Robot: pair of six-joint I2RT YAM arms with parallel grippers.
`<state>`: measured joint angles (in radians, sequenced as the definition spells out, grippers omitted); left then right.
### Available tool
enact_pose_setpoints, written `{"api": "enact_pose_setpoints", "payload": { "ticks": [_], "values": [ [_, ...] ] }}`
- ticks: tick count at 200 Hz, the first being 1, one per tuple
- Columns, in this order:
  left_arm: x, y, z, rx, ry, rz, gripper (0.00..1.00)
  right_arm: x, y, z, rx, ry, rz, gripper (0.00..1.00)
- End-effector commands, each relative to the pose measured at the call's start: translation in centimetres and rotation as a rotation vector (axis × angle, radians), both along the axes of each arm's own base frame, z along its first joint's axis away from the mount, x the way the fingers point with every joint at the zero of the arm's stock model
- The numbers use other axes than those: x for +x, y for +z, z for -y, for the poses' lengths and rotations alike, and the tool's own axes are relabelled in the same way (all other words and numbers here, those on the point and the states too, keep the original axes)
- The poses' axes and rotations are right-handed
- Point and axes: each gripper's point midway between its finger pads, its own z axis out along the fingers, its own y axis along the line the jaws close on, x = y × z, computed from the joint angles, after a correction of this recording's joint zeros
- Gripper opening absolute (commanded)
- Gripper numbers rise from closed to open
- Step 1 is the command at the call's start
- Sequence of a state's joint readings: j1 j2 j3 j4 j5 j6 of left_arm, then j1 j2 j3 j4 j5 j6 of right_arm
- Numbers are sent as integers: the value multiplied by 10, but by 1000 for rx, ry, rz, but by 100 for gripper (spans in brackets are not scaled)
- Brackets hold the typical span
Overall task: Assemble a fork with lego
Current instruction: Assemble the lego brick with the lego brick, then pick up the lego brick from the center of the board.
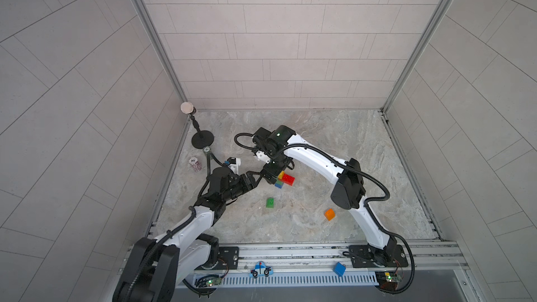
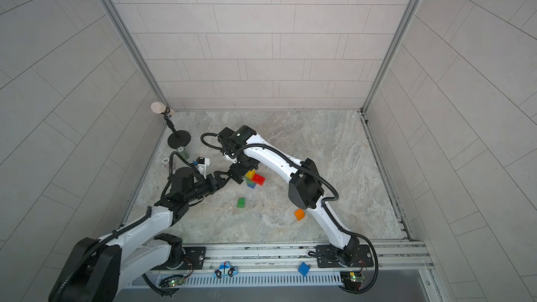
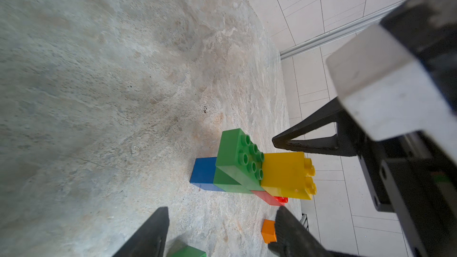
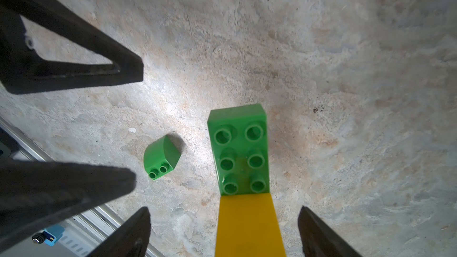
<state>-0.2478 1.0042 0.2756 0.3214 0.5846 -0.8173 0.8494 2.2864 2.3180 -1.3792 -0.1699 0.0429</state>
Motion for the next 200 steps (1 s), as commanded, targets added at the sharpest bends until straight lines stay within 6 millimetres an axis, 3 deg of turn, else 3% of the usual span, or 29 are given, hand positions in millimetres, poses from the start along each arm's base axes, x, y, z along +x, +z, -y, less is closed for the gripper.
{"api": "enact_pose_setpoints", "payload": {
  "ticks": [1, 22, 27, 56, 76, 113, 122, 127, 148, 161, 182, 200],
  "values": [
    [6, 17, -17, 94, 70, 47, 77, 11, 65, 0, 149, -47, 148, 95],
    [-1, 32, -36, 224, 108, 94, 78, 16, 105, 8, 274, -121, 288, 92],
    [-3, 44, -38, 241, 112, 131, 78, 15, 111, 11, 301, -140, 309, 91],
    [-10, 74, -36, 283, 80, 223, 78, 4, 114, 49, 364, -278, 408, 79],
    [-14, 85, -19, 311, 16, 276, 77, -5, 98, 87, 360, -424, 439, 77],
    [-29, 94, 31, 408, -149, 367, 77, -35, 38, 171, 254, -728, 380, 75],
    [-35, 100, 44, 413, -185, 406, 77, -46, 24, 185, 247, -775, 333, 73],
    [-36, 93, 53, 433, -212, 400, 77, -53, 14, 191, 236, -791, 307, 73],
    [-47, 91, 79, 442, -288, 434, 77, -82, -18, 210, 187, -810, 227, 74],
    [-51, 88, 91, 431, -317, 437, 77, -99, -38, 211, 173, -793, 152, 75],
    [-51, 85, 103, 415, -343, 433, 77, -120, -65, 217, 119, -767, 80, 80],
    [-50, 86, 107, 401, -345, 433, 77, -128, -77, 223, 80, -766, 70, 77]
  ]
}}
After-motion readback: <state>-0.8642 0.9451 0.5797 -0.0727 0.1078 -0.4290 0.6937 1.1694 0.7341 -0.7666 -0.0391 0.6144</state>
